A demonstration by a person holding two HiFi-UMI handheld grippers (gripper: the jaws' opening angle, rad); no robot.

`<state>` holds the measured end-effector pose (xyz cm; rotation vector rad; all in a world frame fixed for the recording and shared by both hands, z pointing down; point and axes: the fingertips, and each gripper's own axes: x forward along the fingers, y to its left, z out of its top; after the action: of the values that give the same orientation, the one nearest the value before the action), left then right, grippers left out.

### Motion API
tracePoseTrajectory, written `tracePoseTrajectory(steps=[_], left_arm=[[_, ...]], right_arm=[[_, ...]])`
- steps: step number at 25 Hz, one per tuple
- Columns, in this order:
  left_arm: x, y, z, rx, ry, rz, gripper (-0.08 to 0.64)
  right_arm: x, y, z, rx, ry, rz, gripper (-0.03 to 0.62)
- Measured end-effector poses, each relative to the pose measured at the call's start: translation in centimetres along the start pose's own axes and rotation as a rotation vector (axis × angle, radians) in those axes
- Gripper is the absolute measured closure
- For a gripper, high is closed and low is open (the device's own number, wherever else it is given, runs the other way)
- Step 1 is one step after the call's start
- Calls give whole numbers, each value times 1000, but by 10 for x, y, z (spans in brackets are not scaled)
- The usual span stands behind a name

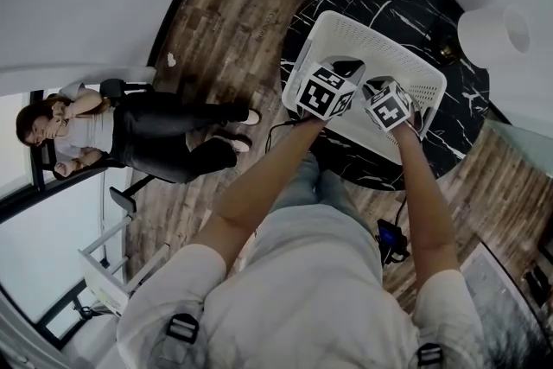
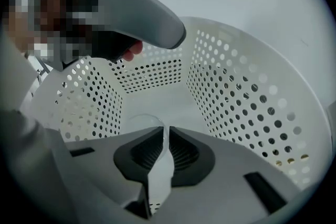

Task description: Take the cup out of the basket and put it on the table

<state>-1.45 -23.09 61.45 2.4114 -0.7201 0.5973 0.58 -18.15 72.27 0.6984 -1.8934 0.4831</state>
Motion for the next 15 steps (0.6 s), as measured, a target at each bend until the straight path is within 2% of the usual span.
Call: tracePoseTrajectory(steps=[8, 15], left_arm=[[-6, -3, -1, -4, -6, 0, 555], [-13, -11, 0, -8, -13, -2, 555]], right_arm=[[-5, 1, -1, -16, 0, -18, 559], [-29, 3, 6, -1, -54, -34, 561]])
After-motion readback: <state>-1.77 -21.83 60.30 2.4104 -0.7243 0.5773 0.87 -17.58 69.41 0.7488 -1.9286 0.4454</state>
